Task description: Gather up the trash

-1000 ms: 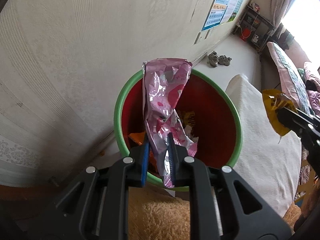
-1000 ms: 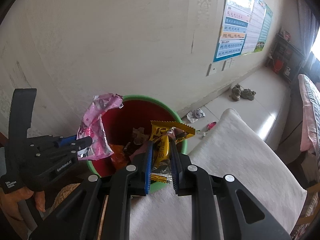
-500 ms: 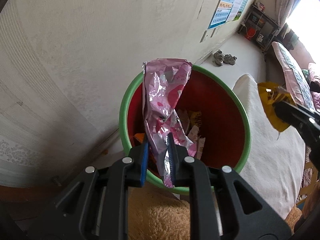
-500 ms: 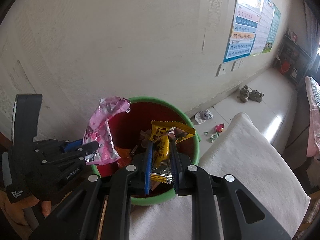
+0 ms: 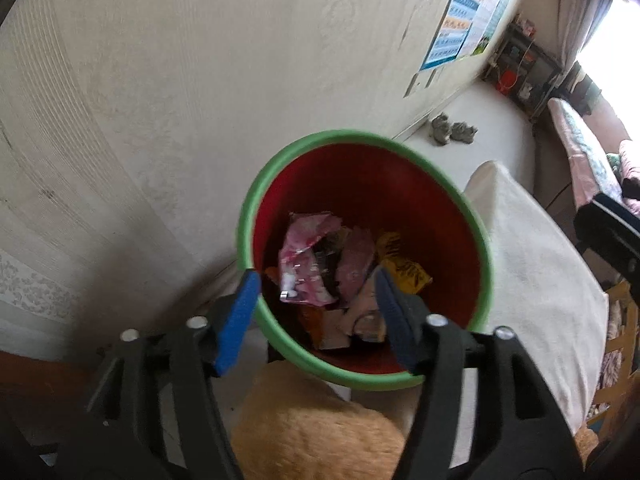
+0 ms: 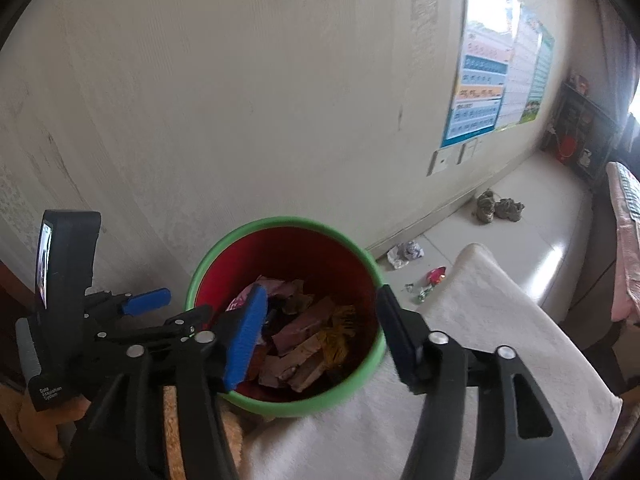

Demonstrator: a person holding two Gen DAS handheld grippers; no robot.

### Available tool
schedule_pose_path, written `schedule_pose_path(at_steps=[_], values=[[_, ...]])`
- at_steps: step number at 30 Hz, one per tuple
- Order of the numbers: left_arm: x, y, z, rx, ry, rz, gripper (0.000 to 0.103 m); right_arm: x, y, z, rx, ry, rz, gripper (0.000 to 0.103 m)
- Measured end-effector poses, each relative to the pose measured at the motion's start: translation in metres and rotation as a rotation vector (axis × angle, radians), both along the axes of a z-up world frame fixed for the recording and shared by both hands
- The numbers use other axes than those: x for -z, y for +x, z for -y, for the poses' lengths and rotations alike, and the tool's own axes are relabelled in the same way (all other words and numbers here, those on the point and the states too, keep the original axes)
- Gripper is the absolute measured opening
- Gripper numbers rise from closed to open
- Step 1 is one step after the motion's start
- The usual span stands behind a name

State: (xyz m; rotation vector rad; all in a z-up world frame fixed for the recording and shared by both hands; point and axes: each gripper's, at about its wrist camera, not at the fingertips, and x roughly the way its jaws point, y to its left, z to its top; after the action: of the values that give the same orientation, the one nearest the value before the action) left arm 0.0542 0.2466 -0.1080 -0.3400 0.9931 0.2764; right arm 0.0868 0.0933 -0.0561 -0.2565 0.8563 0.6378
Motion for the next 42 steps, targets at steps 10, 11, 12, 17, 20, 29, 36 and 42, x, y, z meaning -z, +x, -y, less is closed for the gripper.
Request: schedule_pose_path(at_steps=[10,11,12,17,20,29,36,42], values=[[-0.064,-0.004,0.083,0.112,-0.022,0.213,0.084,-0.042,-0.019,0.134,0.28,0.061,0.057,0.089],[-0.071,-0.006,0.092,0.121,-0.017,0.242,0.086,-0.046,-0.022,0.15,0.304,0.068,0.066,0.091],[-0.082,-0.007,0.103,0.133,-0.006,0.286,0.087,-0.054,-0.026,0.167,0.327,0.085,0.091,0.092],[-0.13,-0.015,0.15,0.164,0.051,0.486,0.097,-0.084,-0.056,0.225,0.433,0.112,0.239,0.096],[-0.15,-0.02,0.178,0.168,0.089,0.561,0.097,-0.096,-0.069,0.254,0.526,0.118,0.313,0.096],[-0.161,-0.034,0.245,0.237,0.154,0.61,0.097,-0.098,-0.088,0.303,0.674,0.093,0.363,0.096],[-0.154,-0.037,0.257,0.287,0.196,0.58,0.097,-0.097,-0.09,0.321,0.73,0.106,0.35,0.096],[-0.153,-0.036,0.259,0.287,0.215,0.566,0.097,-0.094,-0.087,0.32,0.731,0.093,0.338,0.096]])
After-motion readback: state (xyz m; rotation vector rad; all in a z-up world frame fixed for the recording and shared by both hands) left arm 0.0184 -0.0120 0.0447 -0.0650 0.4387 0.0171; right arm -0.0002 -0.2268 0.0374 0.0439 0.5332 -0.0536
